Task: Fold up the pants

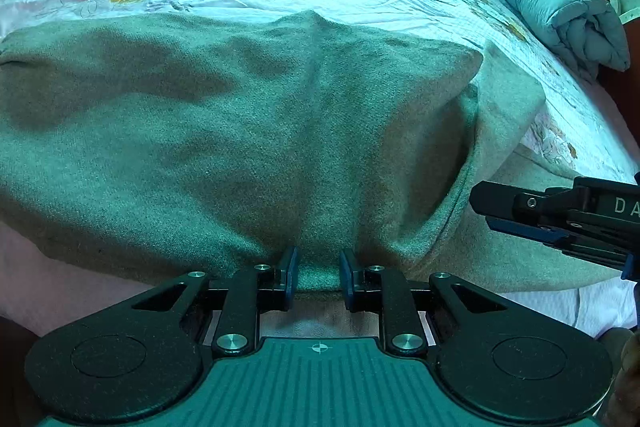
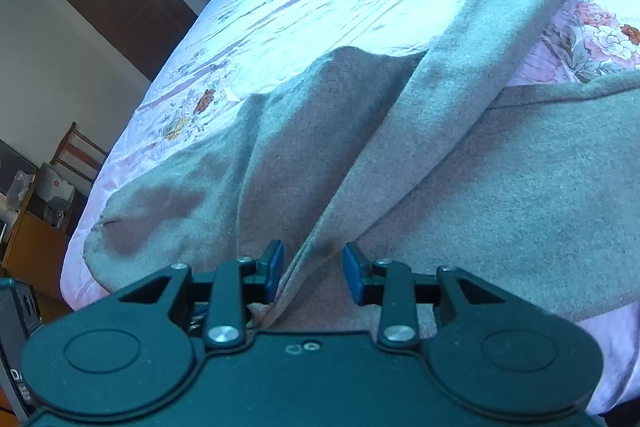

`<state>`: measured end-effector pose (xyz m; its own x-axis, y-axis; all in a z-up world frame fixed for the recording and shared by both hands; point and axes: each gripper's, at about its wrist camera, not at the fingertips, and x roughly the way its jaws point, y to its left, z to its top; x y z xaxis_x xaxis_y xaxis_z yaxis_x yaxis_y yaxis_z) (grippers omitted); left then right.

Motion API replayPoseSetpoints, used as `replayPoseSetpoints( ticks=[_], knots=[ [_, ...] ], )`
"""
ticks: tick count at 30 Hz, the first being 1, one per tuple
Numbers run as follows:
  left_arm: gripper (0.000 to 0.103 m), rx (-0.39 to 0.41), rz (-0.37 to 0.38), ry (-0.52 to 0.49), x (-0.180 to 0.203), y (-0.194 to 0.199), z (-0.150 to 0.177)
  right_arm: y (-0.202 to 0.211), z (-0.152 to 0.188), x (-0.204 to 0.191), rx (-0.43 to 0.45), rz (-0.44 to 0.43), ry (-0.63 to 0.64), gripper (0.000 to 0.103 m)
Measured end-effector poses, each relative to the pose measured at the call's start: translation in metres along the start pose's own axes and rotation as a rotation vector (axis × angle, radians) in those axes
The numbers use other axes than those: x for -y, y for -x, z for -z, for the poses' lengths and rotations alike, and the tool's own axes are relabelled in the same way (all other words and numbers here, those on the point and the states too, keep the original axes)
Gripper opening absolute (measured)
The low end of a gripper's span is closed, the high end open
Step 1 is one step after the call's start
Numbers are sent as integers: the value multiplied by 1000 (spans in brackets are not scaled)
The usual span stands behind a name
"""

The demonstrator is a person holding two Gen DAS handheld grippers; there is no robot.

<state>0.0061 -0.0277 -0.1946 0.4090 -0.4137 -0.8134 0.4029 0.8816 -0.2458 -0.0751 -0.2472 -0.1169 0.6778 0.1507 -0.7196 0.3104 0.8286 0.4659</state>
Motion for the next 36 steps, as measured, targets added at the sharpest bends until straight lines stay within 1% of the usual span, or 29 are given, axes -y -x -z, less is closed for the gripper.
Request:
replayPoseSetpoints(
  ticks=[7,14,19,24,27,28,29,30,31,34,36],
  knots=[
    [21,-1,5,8,-1,-4,-4,-6,2,-5,-17,-2,0,27],
    [22,-1,4,12,-2,-5,-5,-10,0,-6,-20,12,0,33],
    [22,-1,4,9,-1,-5,-5,-14,-10,-2,-6,41,-13,34],
    [22,-1,9,11,-2,-5,-5,-22,-23,4,-1,95,-24,36],
    [22,1,12,11,-2,-6,-5,-26,-35,9,11,132,-37,40],
    [22,1,13,10,-2,-6,-5,-28,-39,10,14,150,-40,43],
    [22,2,13,9,-2,-6,-4,-29,-43,13,19,165,-46,49],
    [22,3,15,9,-2,-6,-4,-31,-46,14,24,181,-53,53],
    [22,4,16,10,-2,-7,-4,-33,-51,15,29,198,-56,60],
    [22,6,18,12,-3,-7,-4,-41,-62,16,32,236,-53,61],
    [22,6,20,10,-3,-7,-4,-49,-68,17,18,261,-57,61]
  ],
)
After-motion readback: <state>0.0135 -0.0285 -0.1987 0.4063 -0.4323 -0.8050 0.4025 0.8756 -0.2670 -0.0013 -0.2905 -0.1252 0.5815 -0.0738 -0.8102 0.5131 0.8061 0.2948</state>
